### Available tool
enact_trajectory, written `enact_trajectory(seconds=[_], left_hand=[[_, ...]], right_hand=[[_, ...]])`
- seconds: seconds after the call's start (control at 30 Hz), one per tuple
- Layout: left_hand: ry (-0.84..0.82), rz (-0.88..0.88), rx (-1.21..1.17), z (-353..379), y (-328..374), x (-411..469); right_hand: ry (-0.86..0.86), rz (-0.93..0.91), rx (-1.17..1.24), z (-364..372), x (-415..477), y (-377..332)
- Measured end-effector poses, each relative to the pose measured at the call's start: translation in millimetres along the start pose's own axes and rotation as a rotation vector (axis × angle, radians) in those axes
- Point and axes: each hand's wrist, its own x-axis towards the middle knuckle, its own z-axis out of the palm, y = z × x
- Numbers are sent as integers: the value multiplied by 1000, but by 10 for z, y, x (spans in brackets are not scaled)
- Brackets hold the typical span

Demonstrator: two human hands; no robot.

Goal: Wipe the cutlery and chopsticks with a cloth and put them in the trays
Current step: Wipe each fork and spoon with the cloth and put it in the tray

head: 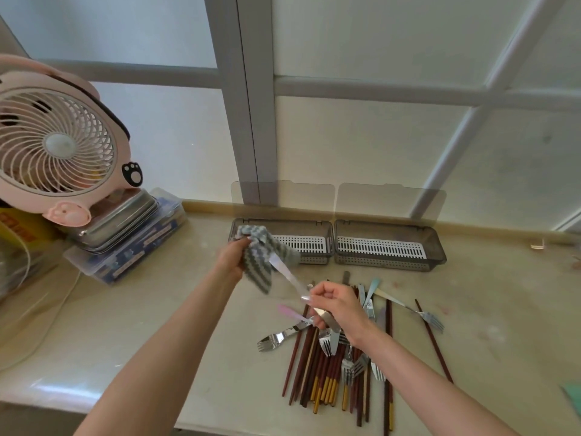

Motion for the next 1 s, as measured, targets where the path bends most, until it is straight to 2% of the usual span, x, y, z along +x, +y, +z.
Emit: enact_trajectory(seconds=[0.07, 0.2, 0.27, 0.33, 0.47, 0.53, 0.7, 0.77, 0.83, 1.0], left_hand=[[-27, 36, 46, 43, -39, -50], [-319, 4, 84, 289, -310, -413], [-310, 10, 105, 348, -361, -506], [-229, 28, 110, 320, -338, -465], [-81, 38, -14, 239, -206, -369], [-61, 37, -57, 245, -173, -424], [-137, 54, -12, 299, -302, -604], [-213, 36, 47, 337, -426, -696], [-215, 60, 113, 347, -490, -731], [-190, 242, 533, 337, -402, -641]], right_hand=[[67, -21, 57, 12, 42, -54], [149, -52, 89, 154, 230, -240], [167, -25, 22, 196, 288, -263], [67, 7, 39, 164, 290, -234], [-347, 2, 245, -4, 245, -106], [-380, -41, 252, 2, 228, -47], [-53, -44, 291, 102, 248, -51], [101, 12, 184, 138, 282, -56], [215, 72, 62, 158, 315, -26], [257, -83, -22, 113, 456, -233]])
